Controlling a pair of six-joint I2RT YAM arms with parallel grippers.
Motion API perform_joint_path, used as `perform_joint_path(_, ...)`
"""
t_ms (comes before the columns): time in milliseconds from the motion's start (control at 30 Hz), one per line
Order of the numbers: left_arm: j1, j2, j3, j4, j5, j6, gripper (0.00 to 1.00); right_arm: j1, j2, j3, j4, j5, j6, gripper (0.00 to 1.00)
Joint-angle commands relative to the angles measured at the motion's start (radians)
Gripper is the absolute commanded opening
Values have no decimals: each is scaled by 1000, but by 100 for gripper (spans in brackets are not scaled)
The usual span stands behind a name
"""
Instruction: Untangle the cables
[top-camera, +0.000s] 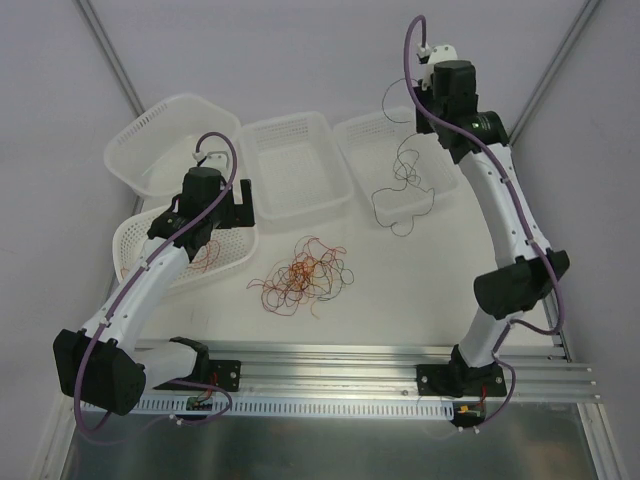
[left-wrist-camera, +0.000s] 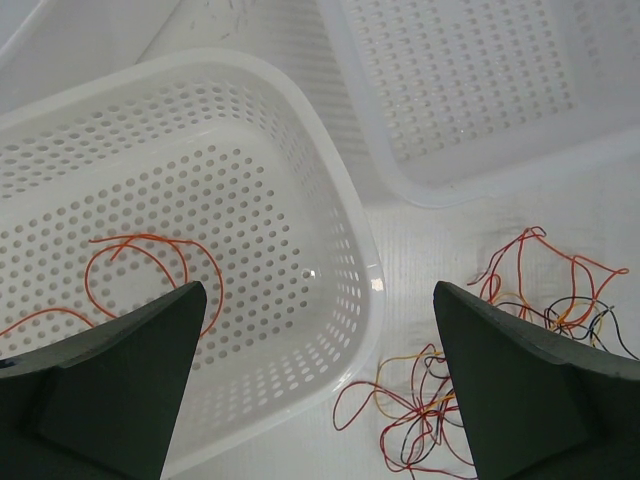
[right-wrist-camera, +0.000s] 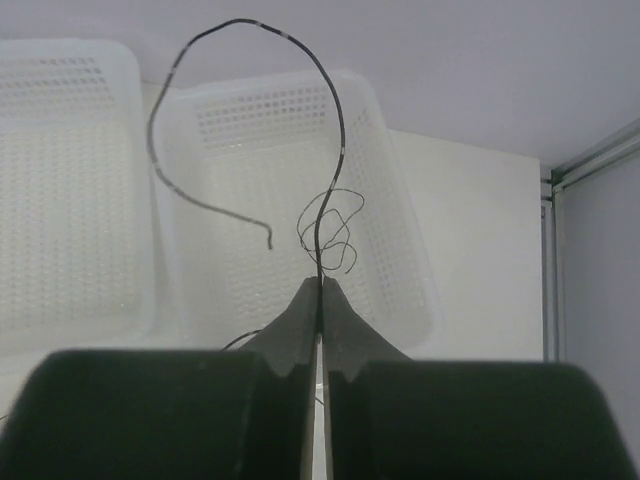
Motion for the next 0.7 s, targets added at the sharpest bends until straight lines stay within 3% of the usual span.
perform_joint_path(0,11,-16,-9,24,18,1,99,-55,125,43,84,29,16,1)
perform_joint_path(167,14,-11,-9,23,18,2,99,-106,254,40,80,2,67,4)
perform_joint_path(200,13,-10,-9,23,18,2,99,-109,276,37,75,-5,72,17)
perform_joint_path(267,16,-5,-9,24,25,2,99,-118,283,32,51,-18,87,31)
perform_joint_path(300,16,-4,-8,23,29,2,99,-121,279,24,45,-25,90,45)
perform_joint_path(400,17,1,-8,21,35,1,99,-125,196,-70,58,-44,102,60)
perform_joint_path(533,17,-1,-8,23,37,-1,99,-129,34,-270,118,-66,160,66)
perform_joint_path(667,17,-2,-9,23,37,-1,99,-134,-155,-594,201,-135,231,67)
